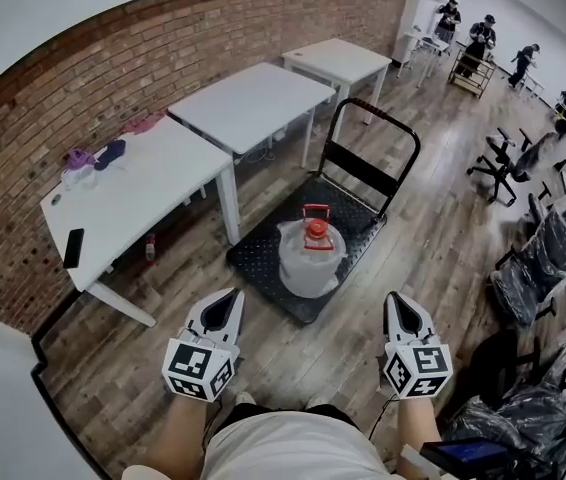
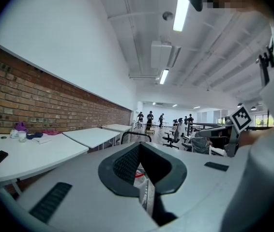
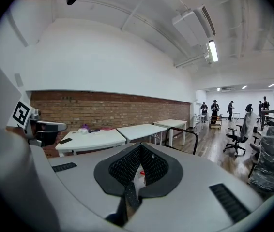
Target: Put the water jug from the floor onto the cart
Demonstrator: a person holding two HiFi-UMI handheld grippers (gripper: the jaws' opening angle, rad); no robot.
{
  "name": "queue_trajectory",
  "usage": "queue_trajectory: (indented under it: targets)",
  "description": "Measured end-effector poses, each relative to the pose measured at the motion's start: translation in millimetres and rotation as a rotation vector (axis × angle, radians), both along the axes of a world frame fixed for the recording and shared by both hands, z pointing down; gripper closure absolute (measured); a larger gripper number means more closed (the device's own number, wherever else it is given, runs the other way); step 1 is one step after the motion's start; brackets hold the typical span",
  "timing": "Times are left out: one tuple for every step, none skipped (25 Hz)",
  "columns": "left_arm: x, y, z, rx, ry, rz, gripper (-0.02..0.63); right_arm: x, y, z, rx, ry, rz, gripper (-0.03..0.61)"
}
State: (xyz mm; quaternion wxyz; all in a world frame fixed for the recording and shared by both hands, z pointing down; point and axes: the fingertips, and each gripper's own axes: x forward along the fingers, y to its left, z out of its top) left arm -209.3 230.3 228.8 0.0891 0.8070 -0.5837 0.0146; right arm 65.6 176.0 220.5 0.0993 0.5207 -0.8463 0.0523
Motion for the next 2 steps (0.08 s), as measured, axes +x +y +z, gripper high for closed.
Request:
queue_trajectory:
  targets:
    - [-0.1,0.4,-0.5,0.002,0.000,0.002,0.615,-0.8,-0.1,-1.5,0.004,0.003,-0.001,0.577]
    - [-0.3,1.0,-1.0,0.003,-0.001,0.003,0.615,-1.7,-0.1,-2.9,0.007,0.007,-0.002,0.577]
